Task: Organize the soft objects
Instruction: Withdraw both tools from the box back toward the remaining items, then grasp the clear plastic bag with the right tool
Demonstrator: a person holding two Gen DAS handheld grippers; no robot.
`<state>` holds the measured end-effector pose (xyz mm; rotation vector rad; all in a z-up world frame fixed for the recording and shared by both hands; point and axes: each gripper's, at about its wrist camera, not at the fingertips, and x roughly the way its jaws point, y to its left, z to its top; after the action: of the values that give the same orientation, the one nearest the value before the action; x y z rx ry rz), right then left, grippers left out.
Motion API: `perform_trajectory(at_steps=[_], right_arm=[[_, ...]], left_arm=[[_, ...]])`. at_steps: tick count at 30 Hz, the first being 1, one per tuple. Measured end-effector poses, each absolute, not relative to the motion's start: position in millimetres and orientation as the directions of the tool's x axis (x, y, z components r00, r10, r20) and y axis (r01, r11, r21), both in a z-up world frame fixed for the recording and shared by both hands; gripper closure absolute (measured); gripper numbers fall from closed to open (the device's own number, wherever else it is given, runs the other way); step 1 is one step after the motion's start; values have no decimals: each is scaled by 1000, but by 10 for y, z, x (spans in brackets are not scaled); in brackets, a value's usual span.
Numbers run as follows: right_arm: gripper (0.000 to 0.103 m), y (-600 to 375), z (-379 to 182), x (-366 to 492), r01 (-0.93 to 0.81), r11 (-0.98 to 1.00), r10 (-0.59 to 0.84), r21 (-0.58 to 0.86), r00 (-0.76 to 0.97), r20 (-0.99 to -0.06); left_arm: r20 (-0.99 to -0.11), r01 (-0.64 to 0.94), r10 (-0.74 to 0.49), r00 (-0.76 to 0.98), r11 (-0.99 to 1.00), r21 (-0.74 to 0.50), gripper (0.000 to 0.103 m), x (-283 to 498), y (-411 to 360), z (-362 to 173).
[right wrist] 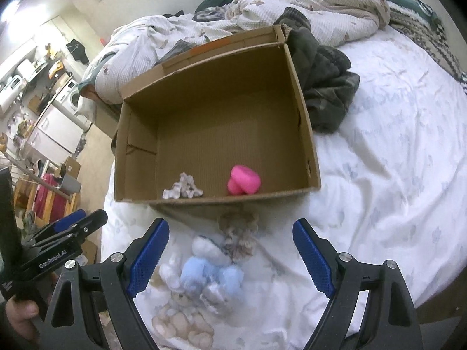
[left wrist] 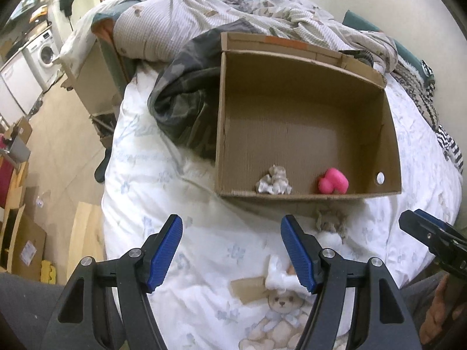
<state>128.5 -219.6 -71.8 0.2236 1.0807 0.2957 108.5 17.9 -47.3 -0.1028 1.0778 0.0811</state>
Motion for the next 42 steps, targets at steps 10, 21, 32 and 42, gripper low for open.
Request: perform_trajectory(at_steps=[10, 21, 32, 42], right_arm=[[11, -2134, -875, 1112, -145, 940, 341, 309, 387, -856], [11, -2184, -1029, 1178, -88, 935, 353, 344, 342, -871], [11, -2142, -1184, 1280, -61, 938, 343, 341, 293, -892], [11, -2085, -1264, 1343, -63, 940, 340, 336, 268, -901]], left_arm=[[-917, -93, 11, 399, 995, -28, 36, 961, 187, -707], [-959, -177, -51, 280, 979, -104, 36, 1018, 368, -1073], [-986, -233, -139, 94, 960, -158, 45, 1104, 303, -1609], [-976, -202, -208, 59, 955, -216, 81, 1158, 112, -1795]])
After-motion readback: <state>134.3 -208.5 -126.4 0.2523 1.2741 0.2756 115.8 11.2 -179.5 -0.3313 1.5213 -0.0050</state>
